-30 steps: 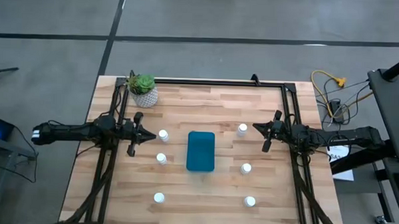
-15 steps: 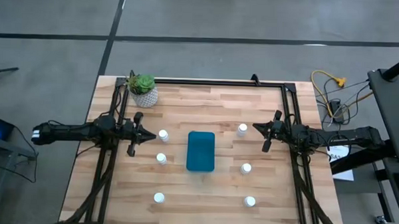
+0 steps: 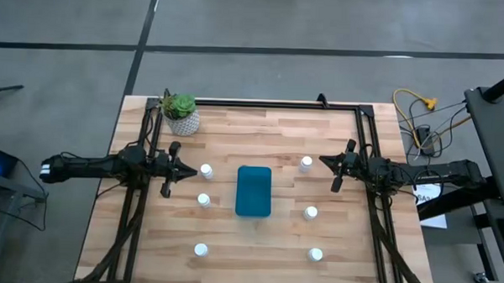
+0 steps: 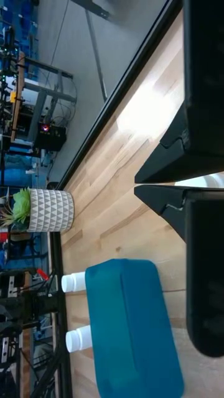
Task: Pick and place pill bottles into a basket
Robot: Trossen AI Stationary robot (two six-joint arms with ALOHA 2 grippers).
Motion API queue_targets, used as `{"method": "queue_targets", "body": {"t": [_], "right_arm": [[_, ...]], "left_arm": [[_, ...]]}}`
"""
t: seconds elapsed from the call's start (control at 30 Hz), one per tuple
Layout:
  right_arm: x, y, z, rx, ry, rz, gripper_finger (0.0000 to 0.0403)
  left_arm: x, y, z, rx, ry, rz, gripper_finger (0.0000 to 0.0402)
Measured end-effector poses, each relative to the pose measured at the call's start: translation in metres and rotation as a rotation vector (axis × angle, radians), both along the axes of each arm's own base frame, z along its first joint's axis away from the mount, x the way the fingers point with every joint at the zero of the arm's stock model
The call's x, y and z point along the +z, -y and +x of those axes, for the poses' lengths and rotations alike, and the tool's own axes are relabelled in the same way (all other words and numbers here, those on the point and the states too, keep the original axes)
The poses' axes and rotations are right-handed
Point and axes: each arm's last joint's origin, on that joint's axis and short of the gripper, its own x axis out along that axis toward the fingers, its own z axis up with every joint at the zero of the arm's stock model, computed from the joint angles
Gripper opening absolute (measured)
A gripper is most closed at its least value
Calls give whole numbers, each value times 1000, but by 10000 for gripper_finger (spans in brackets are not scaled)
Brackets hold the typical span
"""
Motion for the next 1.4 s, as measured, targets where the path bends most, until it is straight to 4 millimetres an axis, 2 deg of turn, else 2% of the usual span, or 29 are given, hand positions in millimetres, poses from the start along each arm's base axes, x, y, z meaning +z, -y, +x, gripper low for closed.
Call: {"method": "queue_targets", "body": {"t": [0.43, 0.57, 0.77, 1.0, 1.13, 1.2, 1.33, 1.4], "right_arm": [[0, 0, 0, -2, 7, 11, 9], [0, 0, 0, -15, 40, 86, 9], [2, 0, 0, -51, 158, 310, 9], [12, 0, 1, -92, 462, 793, 9], [16, 0, 1, -96, 552, 916, 9], [18, 1, 1, -100, 578, 931, 9], [24, 1, 1, -97, 651, 939, 9], [26, 2, 0, -103, 681, 936, 9]], "left_arm": [[0, 0, 0, 0, -1, 0, 11], [0, 0, 0, 0, 0, 0, 11], [0, 0, 0, 0, 2, 0, 11], [-1, 0, 1, 14, -11, 0, 11], [-2, -1, 1, 20, -23, -2, 11], [-2, -1, 2, 27, -27, -76, 11], [7, -1, 2, 48, 40, -470, 11], [13, -2, 3, 72, 99, -574, 11]]}}
